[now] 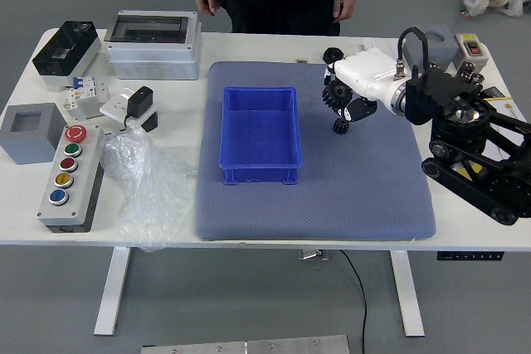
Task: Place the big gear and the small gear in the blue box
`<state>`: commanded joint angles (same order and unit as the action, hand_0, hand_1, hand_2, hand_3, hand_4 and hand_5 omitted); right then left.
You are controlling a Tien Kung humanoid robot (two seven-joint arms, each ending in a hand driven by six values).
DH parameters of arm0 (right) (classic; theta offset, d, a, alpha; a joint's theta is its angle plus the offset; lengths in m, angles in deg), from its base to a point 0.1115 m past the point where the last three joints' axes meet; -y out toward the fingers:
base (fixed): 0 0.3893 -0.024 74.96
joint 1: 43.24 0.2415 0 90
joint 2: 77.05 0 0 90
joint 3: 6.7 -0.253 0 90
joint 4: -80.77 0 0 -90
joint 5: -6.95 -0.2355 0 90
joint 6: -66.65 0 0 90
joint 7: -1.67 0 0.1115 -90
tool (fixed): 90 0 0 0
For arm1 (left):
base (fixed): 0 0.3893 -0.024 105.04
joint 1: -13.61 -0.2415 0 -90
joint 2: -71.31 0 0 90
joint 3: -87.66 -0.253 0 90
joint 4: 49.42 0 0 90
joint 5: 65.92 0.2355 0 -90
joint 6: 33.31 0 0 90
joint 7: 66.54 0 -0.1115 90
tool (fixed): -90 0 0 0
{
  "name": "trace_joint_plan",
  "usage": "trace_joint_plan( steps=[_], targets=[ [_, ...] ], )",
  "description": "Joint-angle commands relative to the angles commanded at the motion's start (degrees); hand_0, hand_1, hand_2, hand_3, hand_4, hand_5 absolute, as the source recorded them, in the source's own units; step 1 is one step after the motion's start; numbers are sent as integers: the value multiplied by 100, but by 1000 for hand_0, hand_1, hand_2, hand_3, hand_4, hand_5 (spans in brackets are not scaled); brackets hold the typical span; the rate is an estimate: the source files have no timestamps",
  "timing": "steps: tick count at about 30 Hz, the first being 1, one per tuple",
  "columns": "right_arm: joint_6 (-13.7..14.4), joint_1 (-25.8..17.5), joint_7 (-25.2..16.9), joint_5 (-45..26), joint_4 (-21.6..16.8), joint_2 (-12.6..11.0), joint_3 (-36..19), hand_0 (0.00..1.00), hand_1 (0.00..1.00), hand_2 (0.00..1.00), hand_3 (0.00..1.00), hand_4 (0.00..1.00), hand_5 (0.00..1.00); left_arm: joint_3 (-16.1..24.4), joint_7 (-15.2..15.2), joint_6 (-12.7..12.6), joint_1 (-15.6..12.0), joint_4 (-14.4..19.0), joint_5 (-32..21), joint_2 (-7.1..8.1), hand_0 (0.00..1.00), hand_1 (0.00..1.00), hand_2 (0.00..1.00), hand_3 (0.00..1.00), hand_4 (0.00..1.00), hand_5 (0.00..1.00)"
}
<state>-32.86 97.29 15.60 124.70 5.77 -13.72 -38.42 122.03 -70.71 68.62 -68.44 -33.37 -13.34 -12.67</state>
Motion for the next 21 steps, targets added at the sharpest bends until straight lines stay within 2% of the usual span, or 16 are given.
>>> trace_joint_plan(
  steps=[12, 18, 21],
  targets=[
    [15, 443, -25, -168, 555, 976, 318, 513, 387, 463, 577, 471, 171, -150, -2, 3, -12, -10, -76, -7, 861, 842, 846, 867, 757, 688],
    [26, 445, -18, -229, 726, 1353, 432, 513, 388, 464, 578, 473, 172, -210, -3, 0, -27, -14, -107, 12, 861, 843, 846, 867, 757, 687],
    [30, 421, -16, -257, 776, 1457, 482, 518, 392, 464, 580, 475, 176, -240, -7, 3, -26, -15, -121, 7, 862, 842, 846, 866, 757, 687]
  ],
)
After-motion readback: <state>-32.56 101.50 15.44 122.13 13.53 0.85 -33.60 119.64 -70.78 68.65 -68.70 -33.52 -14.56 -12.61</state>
